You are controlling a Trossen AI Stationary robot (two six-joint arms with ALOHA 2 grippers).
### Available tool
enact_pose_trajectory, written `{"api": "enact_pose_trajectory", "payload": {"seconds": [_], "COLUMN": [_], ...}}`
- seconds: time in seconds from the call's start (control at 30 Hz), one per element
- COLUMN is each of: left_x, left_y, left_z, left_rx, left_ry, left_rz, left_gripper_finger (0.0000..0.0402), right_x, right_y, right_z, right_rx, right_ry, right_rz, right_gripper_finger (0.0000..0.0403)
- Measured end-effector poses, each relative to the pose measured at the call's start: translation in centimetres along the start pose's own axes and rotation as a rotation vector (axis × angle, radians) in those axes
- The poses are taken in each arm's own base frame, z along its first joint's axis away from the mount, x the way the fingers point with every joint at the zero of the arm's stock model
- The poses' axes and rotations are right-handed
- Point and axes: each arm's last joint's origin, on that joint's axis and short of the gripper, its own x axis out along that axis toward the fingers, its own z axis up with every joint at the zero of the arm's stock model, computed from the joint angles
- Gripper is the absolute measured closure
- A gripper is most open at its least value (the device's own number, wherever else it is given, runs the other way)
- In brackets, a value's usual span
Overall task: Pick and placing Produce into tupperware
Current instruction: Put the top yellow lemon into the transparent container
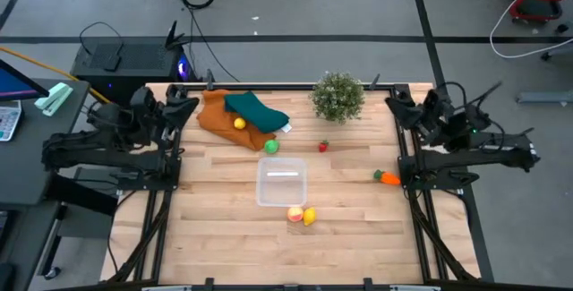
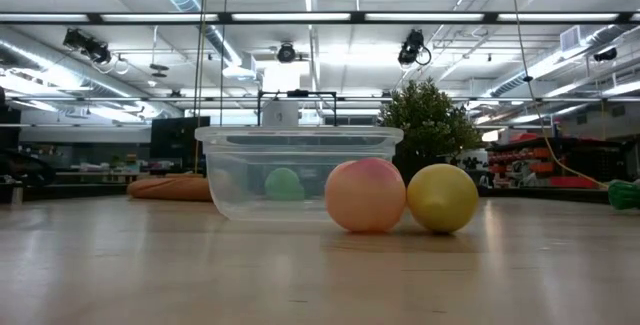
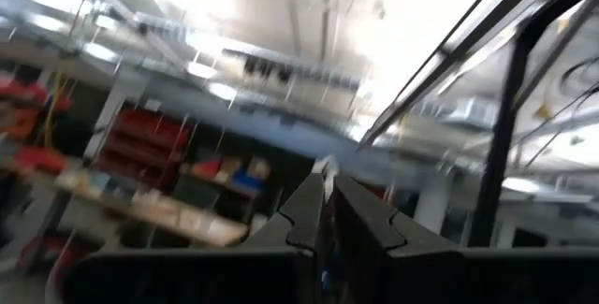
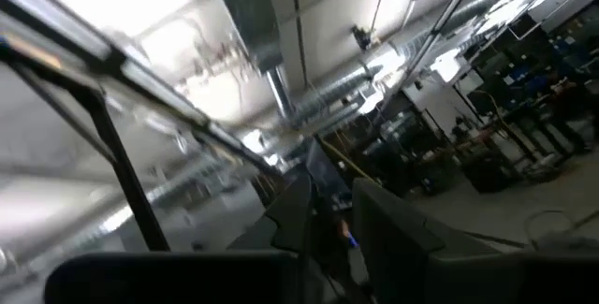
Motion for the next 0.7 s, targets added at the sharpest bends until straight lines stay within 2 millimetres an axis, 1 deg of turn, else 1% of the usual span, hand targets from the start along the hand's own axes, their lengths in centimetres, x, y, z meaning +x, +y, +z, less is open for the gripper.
{"api": "enact_pose_trajectory", "payload": {"seconds": [0.2, 0.3, 0.43, 0.57, 0.7], "left_x": [1.6, 2.0, 2.2, 2.3, 2.9], "left_y": [-0.2, -0.2, 0.1, 0.7, 1.1], "left_z": [0.3, 0.7, 0.5, -0.6, -2.2], "left_rx": [0.048, 0.04, 0.041, 0.08, 0.054], "left_ry": [0.211, 0.285, 0.376, 0.478, 0.538], "left_rz": [0.145, 0.242, 0.423, 0.564, 0.635], "left_gripper_finger": [0.0366, 0.0364, 0.0361, 0.0362, 0.0354], "right_x": [4.3, 5.9, 7.8, 9.3, 10.7], "right_y": [2.3, 3.3, 4.2, 4.7, 4.9], "right_z": [2.5, 3.9, 5.0, 5.5, 5.9], "right_rx": [-0.161, -0.22, -0.278, -0.317, -0.332], "right_ry": [0.18, 0.278, 0.392, 0.448, 0.427], "right_rz": [-0.052, -0.09, -0.131, -0.176, -0.244], "right_gripper_finger": [0.0325, 0.0322, 0.0325, 0.0325, 0.0323]}}
